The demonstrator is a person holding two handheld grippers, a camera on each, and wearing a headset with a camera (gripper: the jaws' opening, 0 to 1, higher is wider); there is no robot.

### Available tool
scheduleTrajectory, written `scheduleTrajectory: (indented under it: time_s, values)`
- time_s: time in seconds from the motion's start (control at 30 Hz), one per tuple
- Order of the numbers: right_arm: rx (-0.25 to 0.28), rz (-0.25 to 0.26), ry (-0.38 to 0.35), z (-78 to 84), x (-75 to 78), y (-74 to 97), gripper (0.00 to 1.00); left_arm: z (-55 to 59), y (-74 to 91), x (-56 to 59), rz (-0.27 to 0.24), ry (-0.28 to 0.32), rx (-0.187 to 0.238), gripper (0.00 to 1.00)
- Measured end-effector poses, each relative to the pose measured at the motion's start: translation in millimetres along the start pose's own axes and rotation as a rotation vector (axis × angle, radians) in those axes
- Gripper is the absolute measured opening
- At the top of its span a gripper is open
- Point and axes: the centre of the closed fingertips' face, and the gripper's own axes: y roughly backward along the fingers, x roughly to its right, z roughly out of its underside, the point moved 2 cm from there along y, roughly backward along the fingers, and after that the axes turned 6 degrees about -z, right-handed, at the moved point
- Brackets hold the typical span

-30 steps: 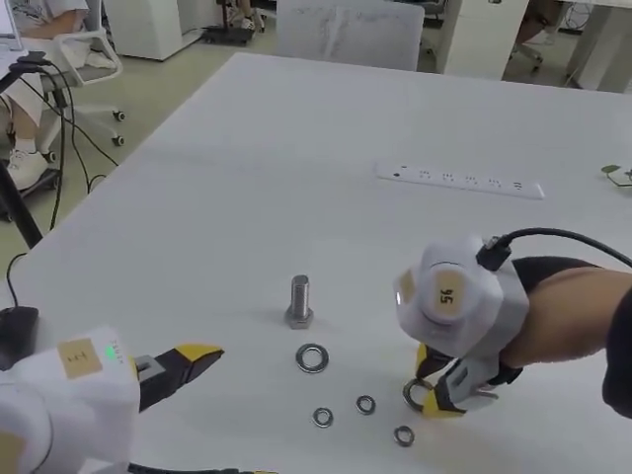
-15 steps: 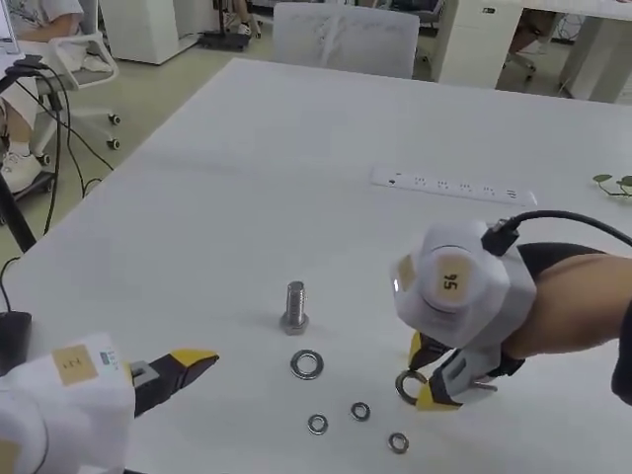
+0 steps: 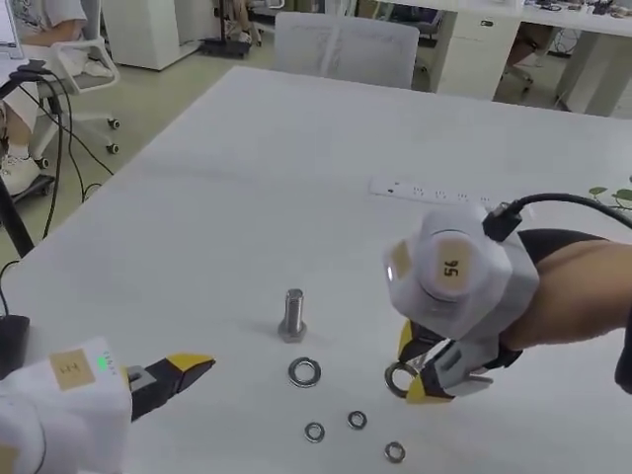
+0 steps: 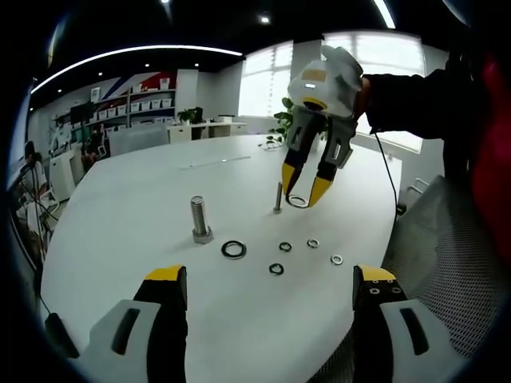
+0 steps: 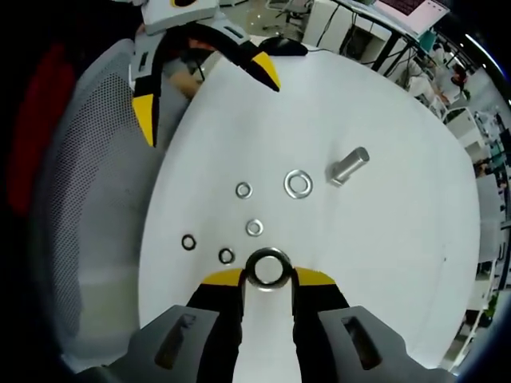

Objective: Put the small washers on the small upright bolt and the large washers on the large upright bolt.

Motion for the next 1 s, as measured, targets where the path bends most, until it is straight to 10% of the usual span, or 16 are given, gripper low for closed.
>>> scheduleTrajectory:
  time_s: [1.0]
  values:
    - [0.021, 0.036, 0.067, -37.3, 24.9, 22.9, 0.24, -7.2, 1.2, -10.7, -0.043, 0.025, 0.052, 0.85]
